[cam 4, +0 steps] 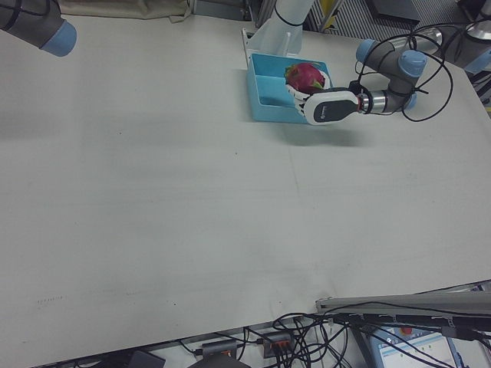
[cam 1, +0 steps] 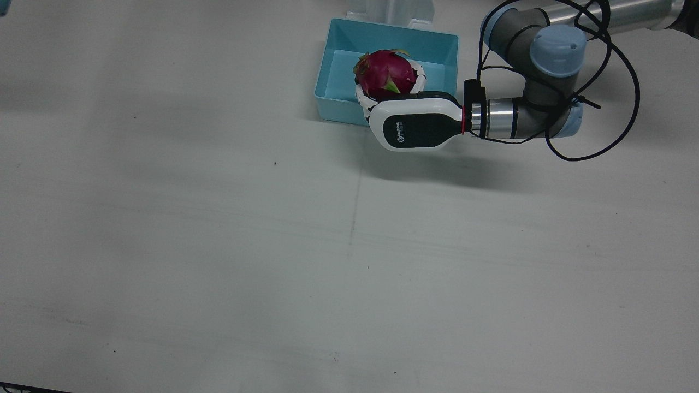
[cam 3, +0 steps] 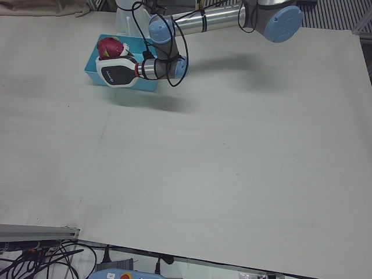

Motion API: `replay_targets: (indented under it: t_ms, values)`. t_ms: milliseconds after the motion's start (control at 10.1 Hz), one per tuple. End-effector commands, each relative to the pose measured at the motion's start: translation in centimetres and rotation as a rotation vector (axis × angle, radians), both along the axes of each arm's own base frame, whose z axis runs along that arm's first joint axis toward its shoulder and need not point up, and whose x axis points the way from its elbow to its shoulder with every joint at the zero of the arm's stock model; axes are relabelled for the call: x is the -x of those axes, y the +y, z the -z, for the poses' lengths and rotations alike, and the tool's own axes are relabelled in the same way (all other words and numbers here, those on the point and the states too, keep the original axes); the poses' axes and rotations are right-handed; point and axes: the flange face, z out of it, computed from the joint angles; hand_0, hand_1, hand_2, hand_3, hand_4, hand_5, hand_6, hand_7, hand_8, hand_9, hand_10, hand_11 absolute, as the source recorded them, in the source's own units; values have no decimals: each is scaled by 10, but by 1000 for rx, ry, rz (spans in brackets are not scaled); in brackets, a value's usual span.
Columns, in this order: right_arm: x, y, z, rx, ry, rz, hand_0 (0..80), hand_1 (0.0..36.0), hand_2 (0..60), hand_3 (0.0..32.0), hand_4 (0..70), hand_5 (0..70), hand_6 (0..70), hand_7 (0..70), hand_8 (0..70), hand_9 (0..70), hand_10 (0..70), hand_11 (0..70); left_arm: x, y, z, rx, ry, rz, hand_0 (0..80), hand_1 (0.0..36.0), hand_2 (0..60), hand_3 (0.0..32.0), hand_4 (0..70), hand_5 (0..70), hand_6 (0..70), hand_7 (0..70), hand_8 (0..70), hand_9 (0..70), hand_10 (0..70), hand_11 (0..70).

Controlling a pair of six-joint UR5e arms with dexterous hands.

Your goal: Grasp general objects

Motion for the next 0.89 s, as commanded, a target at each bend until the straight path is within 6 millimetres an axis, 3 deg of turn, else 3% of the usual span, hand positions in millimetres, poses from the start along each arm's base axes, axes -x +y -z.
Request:
replay_targets:
  t_ms: [0,99,197,296,394,789]
  values:
    - [0,0,0,0,0,0,0,0,0,0,0,0,0,0,0,0,0,0,-18,33,16,-18,45,-79,487,51,95,0,615,483,671,700,466,648,539,700]
    - [0,0,0,0,0,0,0,0,0,0,0,0,0,0,0,0,0,0,-18,34,17,-20,49,-80,480,76,12,0,347,239,354,579,198,301,225,331]
    - [0,0,0,0,0,0,0,0,0,0,0,0,0,0,0,0,0,0,-18,33,19,-19,51,-82,478,80,0,0,280,173,238,430,106,149,100,151]
    - [0,0,0,0,0,0,0,0,0,0,0,0,0,0,0,0,0,0,-16,28,22,-20,54,-74,478,89,0,0,261,158,197,375,66,84,46,74]
    - [0,0,0,0,0,0,0,0,0,0,0,0,0,0,0,0,0,0,-15,28,23,-19,56,-73,480,94,0,0,253,156,179,343,45,55,23,41]
    - [0,0,0,0,0,0,0,0,0,0,0,0,0,0,0,0,0,0,-13,24,25,-17,55,-68,482,98,0,0,243,147,156,295,21,45,21,39]
